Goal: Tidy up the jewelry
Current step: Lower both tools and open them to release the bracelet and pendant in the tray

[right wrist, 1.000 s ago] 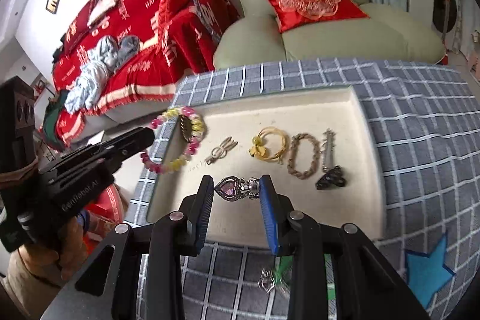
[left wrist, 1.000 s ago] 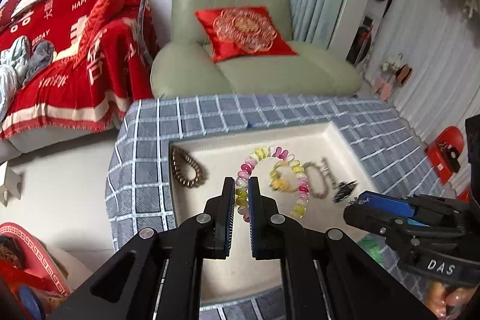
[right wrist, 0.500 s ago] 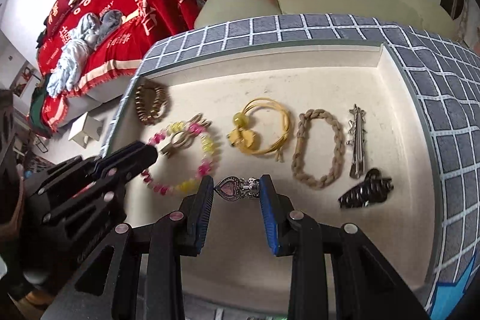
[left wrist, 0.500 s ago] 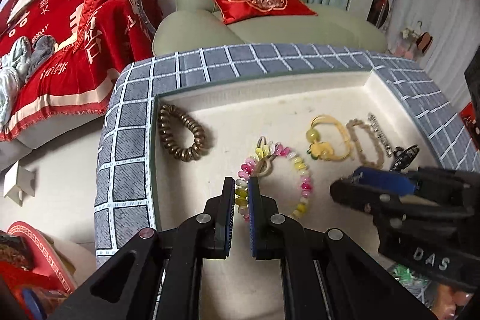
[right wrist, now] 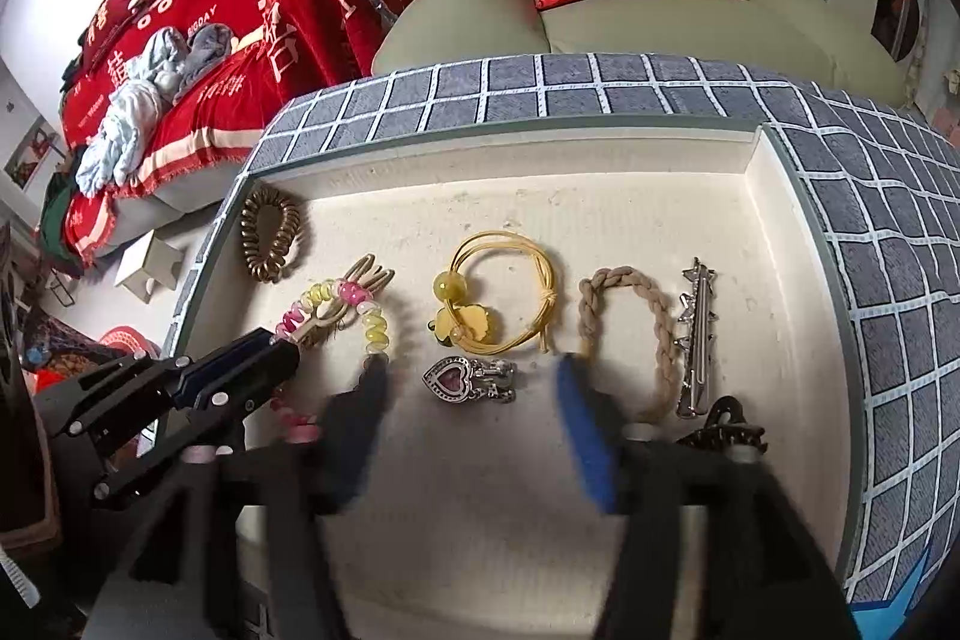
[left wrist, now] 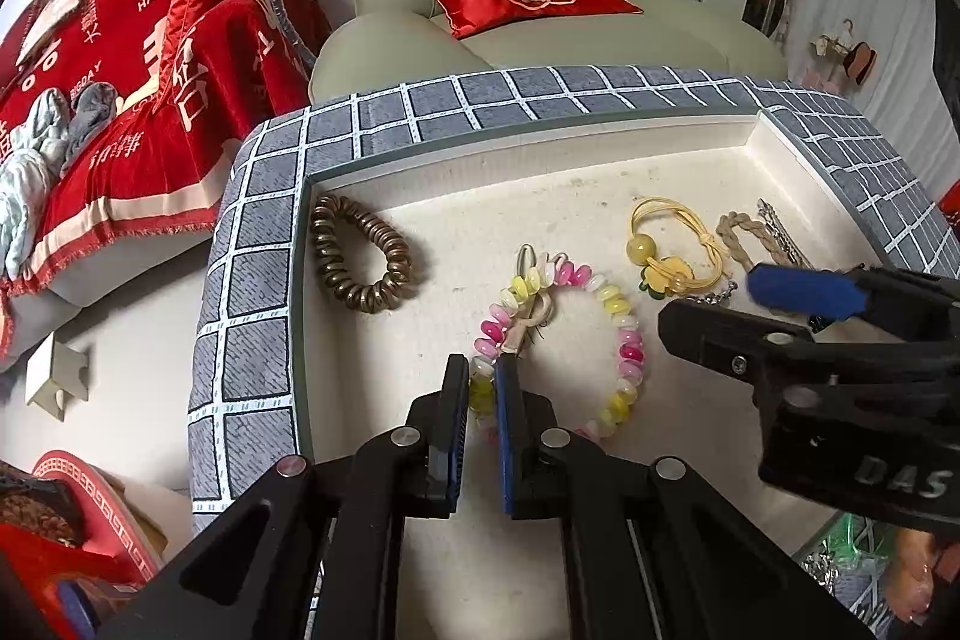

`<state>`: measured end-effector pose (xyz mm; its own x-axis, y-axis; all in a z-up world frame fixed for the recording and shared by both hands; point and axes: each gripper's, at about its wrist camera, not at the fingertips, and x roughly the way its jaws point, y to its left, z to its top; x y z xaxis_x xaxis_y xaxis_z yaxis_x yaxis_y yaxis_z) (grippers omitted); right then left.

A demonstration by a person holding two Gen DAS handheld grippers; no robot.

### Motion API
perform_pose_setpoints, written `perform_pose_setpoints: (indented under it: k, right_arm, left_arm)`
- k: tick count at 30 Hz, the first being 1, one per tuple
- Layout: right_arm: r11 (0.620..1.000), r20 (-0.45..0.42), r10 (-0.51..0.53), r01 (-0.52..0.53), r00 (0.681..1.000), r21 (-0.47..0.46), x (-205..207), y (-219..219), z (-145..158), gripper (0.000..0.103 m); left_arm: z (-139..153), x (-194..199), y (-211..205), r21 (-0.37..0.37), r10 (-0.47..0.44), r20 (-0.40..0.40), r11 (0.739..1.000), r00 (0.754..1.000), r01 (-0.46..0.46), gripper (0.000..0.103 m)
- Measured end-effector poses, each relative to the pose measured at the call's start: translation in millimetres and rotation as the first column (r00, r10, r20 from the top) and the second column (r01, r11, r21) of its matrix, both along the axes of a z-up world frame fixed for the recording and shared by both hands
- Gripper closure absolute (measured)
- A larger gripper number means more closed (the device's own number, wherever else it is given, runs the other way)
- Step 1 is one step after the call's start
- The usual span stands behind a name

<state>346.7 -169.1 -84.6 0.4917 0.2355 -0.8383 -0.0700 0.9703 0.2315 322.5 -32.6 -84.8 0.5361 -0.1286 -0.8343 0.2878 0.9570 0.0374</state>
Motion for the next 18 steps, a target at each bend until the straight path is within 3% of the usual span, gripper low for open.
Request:
perform_pose_setpoints:
  k: [8, 11, 18]
  right_arm:
    - [0.992, 0.023, -0.052, 0.049, 0.998, 0.12, -9.4, -21.3, 17.6, 0.033]
    - [0.983, 0.039, -0.071, 0.064, 0.997, 0.17, -18.1, -31.5, 28.1, 0.028]
    - [0.977, 0.074, -0.103, 0.086, 0.992, 0.196, -46.4, -45.2, 49.8, 0.027]
  left_arm:
    - [3.4, -3.1, 0.6, -0.012, 0.002, 0.007, 1.0, 1.0, -0.002, 0.078]
    - [4.8, -3.2, 0.1, -0.01, 0.012, 0.01, 1.0, 1.0, -0.012, 0.078]
    - [-1.1, 0.5, -2.1, 0.016, 0.025, -0.007, 1.0, 1.0, -0.025, 0.078]
